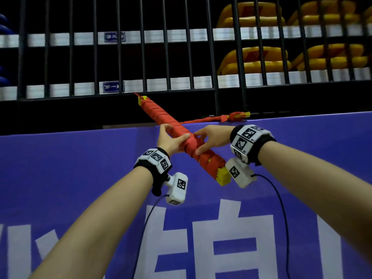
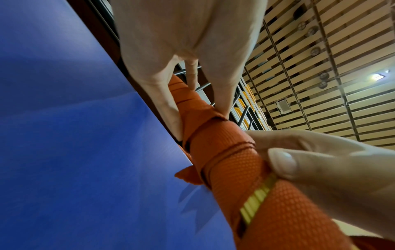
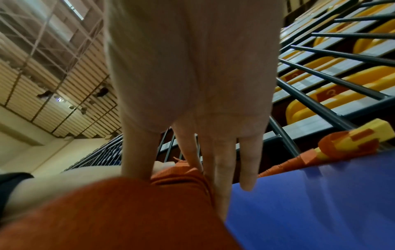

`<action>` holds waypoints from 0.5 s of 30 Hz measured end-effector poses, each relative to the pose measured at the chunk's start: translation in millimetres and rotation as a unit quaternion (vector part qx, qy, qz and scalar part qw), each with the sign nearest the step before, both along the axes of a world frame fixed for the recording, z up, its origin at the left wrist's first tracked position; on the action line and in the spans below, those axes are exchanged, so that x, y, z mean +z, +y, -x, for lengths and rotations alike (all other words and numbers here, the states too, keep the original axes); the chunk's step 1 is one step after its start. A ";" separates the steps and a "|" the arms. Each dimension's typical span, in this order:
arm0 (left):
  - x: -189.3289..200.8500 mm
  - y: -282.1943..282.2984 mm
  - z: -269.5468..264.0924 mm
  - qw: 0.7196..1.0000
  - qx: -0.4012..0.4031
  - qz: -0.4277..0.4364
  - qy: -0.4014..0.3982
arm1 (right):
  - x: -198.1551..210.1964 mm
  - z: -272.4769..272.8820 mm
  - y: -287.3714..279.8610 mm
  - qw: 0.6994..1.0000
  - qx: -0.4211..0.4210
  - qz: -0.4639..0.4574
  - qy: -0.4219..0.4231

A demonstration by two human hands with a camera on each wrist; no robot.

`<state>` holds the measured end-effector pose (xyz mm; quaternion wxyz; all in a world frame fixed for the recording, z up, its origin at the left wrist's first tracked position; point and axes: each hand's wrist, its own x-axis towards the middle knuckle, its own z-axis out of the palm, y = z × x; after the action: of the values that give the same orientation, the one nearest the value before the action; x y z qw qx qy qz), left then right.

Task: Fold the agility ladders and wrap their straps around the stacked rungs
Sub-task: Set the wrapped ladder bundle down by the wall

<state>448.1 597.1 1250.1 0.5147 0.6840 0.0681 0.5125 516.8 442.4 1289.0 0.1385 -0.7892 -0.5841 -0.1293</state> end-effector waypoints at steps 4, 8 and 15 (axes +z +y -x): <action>12.3 2.5 -14.5 1.000 -0.003 0.011 -0.008 | 17.6 -13.1 7.2 0.999 -0.025 0.012 -0.032; 28.7 4.3 -27.9 1.000 -0.011 0.021 -0.016 | 36.0 -25.2 8.2 0.998 -0.039 0.011 -0.046; 48.2 23.7 -52.6 1.000 0.012 0.003 -0.014 | 54.1 -56.7 21.8 0.998 -0.039 -0.016 -0.056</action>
<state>500.7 620.8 1298.2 0.5112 0.6747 0.0709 0.5278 573.5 464.2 1343.1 0.1129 -0.8010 -0.5572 -0.1875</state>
